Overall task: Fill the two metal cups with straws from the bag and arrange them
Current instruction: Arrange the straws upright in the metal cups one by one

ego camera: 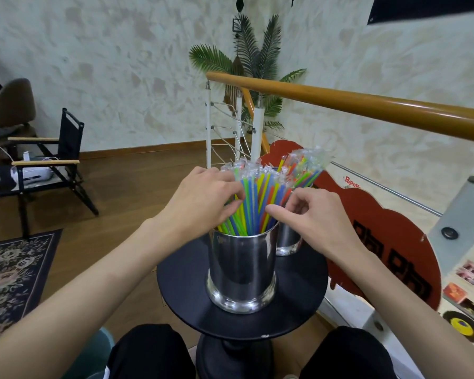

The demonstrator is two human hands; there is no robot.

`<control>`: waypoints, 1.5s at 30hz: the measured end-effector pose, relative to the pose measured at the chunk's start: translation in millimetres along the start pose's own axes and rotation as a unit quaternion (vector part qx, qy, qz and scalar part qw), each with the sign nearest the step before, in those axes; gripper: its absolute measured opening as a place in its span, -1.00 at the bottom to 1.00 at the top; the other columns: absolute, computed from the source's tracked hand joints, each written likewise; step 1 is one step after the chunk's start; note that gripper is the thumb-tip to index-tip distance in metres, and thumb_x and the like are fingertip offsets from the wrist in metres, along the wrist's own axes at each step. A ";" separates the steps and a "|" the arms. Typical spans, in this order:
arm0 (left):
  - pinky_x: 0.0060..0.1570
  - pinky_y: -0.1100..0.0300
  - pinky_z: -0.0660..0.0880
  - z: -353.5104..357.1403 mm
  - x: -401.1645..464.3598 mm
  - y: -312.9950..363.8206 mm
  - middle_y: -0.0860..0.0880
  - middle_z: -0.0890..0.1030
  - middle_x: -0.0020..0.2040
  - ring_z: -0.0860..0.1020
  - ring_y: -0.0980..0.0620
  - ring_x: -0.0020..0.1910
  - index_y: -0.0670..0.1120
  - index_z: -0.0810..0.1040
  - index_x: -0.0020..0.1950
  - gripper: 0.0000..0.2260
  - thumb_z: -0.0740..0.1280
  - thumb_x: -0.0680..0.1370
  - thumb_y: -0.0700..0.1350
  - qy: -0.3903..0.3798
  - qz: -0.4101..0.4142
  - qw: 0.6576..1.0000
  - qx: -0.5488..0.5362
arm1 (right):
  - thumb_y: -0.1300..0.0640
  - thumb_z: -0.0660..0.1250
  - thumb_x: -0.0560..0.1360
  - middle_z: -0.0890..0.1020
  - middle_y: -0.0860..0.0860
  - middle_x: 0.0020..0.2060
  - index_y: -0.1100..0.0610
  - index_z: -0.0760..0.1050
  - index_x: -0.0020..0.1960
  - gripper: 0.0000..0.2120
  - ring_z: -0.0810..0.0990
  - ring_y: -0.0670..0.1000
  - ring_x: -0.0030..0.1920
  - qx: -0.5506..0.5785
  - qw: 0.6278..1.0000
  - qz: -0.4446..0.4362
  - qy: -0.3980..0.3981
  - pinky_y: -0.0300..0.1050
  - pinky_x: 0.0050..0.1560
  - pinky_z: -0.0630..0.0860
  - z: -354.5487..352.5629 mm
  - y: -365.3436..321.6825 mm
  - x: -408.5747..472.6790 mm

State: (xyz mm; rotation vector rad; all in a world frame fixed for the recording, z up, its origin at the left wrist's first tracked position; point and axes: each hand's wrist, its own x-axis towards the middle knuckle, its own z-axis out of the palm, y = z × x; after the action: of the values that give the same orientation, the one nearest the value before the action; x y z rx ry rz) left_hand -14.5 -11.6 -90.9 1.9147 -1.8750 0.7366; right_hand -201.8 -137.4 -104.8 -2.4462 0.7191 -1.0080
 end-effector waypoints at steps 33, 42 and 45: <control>0.09 0.09 0.35 13.4 22.9 23.4 0.13 0.59 -0.32 0.59 0.10 -0.15 0.13 0.57 -0.13 -0.82 0.39 0.53 0.20 0.034 -0.175 0.983 -0.045 | 0.18 0.47 0.54 0.75 -0.03 -0.07 0.10 0.71 0.05 -0.89 0.71 -0.08 -0.01 0.177 0.977 0.019 -0.119 -0.18 0.10 0.61 6.5 18.3 27.0; 0.09 0.02 0.43 11.1 21.1 17.7 0.18 0.50 -0.42 0.47 0.22 -0.29 0.16 0.56 -0.11 -0.92 0.44 0.50 0.07 0.011 -0.164 0.979 -0.124 | 0.04 0.48 0.53 0.67 -0.03 -0.28 0.10 0.67 -0.11 -0.87 0.60 -0.11 -0.24 0.195 0.977 0.018 -0.080 -0.20 -0.15 0.54 12.1 8.5 36.7; 0.03 0.07 0.43 8.5 19.6 10.0 0.19 0.55 -0.40 0.49 0.31 -0.30 0.15 0.64 -0.07 -0.85 0.46 0.47 0.19 -0.013 -0.162 0.972 -0.167 | 0.04 0.48 0.53 0.66 -0.08 -0.34 0.11 0.68 -0.11 -0.86 0.60 -0.17 -0.29 0.205 0.975 0.026 -0.085 -0.31 -0.24 0.49 13.1 6.9 37.8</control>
State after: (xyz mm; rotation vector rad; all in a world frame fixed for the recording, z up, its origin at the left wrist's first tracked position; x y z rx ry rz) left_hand -23.8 -32.9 -87.1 1.9420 -1.5262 0.2750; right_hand -171.3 -163.1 -97.1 -2.1092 0.4619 -0.8191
